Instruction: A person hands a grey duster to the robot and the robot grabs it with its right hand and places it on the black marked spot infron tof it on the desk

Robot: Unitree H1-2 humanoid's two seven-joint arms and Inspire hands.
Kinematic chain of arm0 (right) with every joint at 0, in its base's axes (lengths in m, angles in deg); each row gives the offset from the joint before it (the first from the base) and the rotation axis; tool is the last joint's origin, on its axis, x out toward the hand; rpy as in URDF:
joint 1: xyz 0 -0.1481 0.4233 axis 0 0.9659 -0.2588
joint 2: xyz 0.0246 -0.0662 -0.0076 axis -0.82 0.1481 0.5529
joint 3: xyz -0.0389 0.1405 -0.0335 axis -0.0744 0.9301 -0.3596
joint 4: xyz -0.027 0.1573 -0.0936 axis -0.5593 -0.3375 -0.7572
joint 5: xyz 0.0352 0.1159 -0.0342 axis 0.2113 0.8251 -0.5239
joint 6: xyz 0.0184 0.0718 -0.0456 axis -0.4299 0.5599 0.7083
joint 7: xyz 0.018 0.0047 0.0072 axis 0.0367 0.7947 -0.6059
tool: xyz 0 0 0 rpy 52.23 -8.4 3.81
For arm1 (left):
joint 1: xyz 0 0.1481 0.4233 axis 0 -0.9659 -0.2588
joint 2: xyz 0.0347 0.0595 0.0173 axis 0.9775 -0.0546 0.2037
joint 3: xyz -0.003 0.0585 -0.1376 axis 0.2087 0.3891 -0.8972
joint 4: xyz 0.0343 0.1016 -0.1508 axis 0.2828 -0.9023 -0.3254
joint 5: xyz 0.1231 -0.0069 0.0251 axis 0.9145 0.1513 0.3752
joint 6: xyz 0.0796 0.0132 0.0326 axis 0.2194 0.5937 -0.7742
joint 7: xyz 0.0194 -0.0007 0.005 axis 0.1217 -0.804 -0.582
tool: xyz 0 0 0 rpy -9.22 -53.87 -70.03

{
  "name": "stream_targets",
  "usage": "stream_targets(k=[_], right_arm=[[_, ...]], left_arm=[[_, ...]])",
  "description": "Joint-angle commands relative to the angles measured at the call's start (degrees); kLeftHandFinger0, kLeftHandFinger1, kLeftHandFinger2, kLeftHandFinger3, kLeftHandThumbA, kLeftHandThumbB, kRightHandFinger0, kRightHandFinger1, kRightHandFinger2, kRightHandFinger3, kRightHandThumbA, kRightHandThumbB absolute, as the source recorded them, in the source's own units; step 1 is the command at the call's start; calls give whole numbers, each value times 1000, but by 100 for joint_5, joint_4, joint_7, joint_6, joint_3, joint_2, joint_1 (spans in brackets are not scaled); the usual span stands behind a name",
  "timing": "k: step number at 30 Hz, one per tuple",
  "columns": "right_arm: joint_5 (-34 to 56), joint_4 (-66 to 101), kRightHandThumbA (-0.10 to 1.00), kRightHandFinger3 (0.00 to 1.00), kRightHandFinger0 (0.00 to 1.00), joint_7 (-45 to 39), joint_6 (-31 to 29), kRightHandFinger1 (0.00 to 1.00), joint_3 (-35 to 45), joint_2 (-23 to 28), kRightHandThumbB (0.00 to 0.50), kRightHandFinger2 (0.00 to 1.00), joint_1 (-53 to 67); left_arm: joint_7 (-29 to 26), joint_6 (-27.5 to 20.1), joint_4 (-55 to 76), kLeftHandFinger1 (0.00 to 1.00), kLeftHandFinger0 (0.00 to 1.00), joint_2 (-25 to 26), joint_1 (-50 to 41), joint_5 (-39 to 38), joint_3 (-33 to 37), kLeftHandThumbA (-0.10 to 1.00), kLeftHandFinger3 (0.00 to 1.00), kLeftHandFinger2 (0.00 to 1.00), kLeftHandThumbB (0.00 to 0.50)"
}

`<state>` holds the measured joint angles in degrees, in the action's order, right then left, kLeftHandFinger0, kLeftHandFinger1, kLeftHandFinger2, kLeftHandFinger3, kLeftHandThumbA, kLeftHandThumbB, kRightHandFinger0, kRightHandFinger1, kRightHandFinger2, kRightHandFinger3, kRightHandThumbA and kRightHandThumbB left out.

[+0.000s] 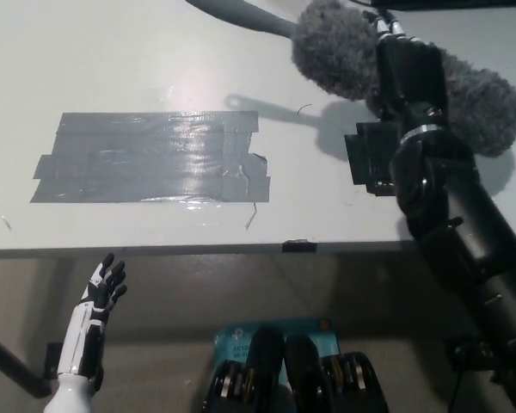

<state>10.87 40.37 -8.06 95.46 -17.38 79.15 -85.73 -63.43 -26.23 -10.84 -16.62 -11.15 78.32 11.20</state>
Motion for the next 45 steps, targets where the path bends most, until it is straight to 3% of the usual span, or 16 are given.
stream_targets(k=[1, 4, 10, 13, 18, 23, 25, 27, 30, 31, 32, 33, 34, 35, 37, 45], right_arm=[[-79, 34, -100, 850, 25, 302, -425, 522, -88, 411, 238, 948, -266], [-28, -110, -100, 842, 14, 375, -566, 472, -119, 573, 244, 904, -255], [35, -219, -100, 933, 0, 286, -690, 497, -167, 826, 233, 963, -275], [45, -337, -100, 895, 8, 211, -644, 509, -190, 894, 252, 961, -249], [176, -654, -100, 930, 37, 204, -756, 538, -213, 832, 226, 992, -236], [221, -1110, -100, 929, 4, 398, -1027, 512, -333, 639, 244, 969, -294], [230, -1273, -100, 952, 152, 362, -1078, 606, -407, 564, 230, 1000, -315], [257, -1436, -100, 842, 122, 240, -1074, 455, -487, 483, 237, 817, -344], [384, -1636, -100, 672, 1, 49, -1073, 330, -528, 380, 239, 676, -363], [436, -1690, -40, 700, 53, -158, -1043, 357, -557, 358, 235, 673, -383], [571, -1720, 173, 924, 244, -940, -856, 569, -626, 347, 246, 882, -437], [667, -1840, 549, 1000, 596, -1676, -621, 909, -701, 330, 329, 1000, -543], [730, -1899, 698, 1000, 914, -1995, -605, 1000, -735, 335, 393, 1000, -601], [806, -1899, 724, 1000, 1000, -2305, -551, 1000, -742, 342, 443, 1000, -623], [890, -1910, 733, 1000, 1000, -2549, -489, 1000, -721, 348, 497, 1000, -646], [876, -1666, 767, 1000, 1000, -2889, -327, 1000, -707, 478, 500, 1000, -620]], left_arm=[[69, -2, 191, 1000, 1000, 93, 86, -66, 16, 990, 1000, 1000, 57], [83, -1, 177, 1000, 1000, 103, 100, -80, 18, 988, 1000, 1000, 62], [71, 22, 178, 1000, 1000, 128, 116, -79, -2, 989, 1000, 1000, 68], [69, 34, 174, 1000, 1000, 133, 117, -66, 9, 989, 1000, 1000, 66], [71, 26, 182, 1000, 1000, 124, 90, -93, 11, 976, 1000, 1000, 61], [53, 68, 196, 1000, 1000, 121, 119, -72, 9, 974, 1000, 1000, 67], [51, 101, 216, 1000, 1000, 111, 126, -79, 8, 976, 1000, 1000, 70], [46, 91, 214, 1000, 1000, 111, 137, -65, 11, 977, 1000, 1000, 69], [50, 88, 226, 1000, 1000, 115, 144, -58, 17, 978, 1000, 1000, 64], [50, 88, 229, 1000, 1000, 111, 146, -67, 15, 972, 1000, 1000, 62], [50, 95, 245, 1000, 1000, 114, 147, -68, 12, 970, 1000, 1000, 57], [50, 90, 240, 1000, 1000, 125, 149, -44, 18, 971, 1000, 1000, 56], [56, 108, 247, 1000, 1000, 132, 164, -56, 13, 971, 1000, 1000, 58], [59, 121, 257, 1000, 1000, 130, 169, -70, 9, 968, 1000, 1000, 59], [51, 133, 248, 1000, 1000, 131, 205, -80, -4, 961, 1000, 1000, 71], [53, 188, 250, 1000, 1000, 151, 225, -95, -25, 953, 1000, 1000, 66]])
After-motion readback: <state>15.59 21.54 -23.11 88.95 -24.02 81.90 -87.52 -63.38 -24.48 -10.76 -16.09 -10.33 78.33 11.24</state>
